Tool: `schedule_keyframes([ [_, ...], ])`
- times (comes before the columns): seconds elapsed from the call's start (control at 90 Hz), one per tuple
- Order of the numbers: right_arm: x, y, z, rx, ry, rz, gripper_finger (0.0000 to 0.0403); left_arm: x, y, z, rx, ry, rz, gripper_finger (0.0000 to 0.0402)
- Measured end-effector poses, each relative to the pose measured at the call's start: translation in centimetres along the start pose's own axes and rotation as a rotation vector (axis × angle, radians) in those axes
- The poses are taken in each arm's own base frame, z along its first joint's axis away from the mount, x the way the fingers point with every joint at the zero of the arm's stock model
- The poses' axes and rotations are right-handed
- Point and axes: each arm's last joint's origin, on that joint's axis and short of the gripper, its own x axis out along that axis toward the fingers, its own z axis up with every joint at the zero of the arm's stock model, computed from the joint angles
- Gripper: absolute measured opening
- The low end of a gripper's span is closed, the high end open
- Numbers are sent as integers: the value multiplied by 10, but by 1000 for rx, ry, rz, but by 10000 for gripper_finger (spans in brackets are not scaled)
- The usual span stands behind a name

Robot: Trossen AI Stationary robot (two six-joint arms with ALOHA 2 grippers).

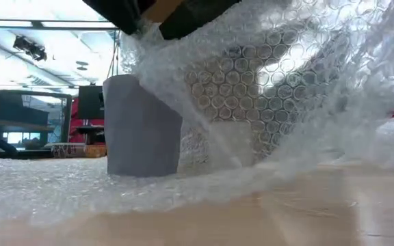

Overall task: Wrap mug
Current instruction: Wrap the blue cup with the transparent bubble wrap

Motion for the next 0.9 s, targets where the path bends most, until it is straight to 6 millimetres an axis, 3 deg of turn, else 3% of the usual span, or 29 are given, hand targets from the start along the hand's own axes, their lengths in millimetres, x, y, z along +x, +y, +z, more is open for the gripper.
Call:
schedule_keyframes([
  [0.356, 0, 0, 0, -8, 0, 0, 0, -2, 3, -10, 13, 111, 31, 63],
  [0.656, 0, 1, 0, -19, 0, 3, 0, -1, 3, -6, -19, 83, 55, 60],
  [0.9, -17, 20, 3, -123, -23, 63, 0, 0, 4, -10, 11, 117, 74, 5],
])
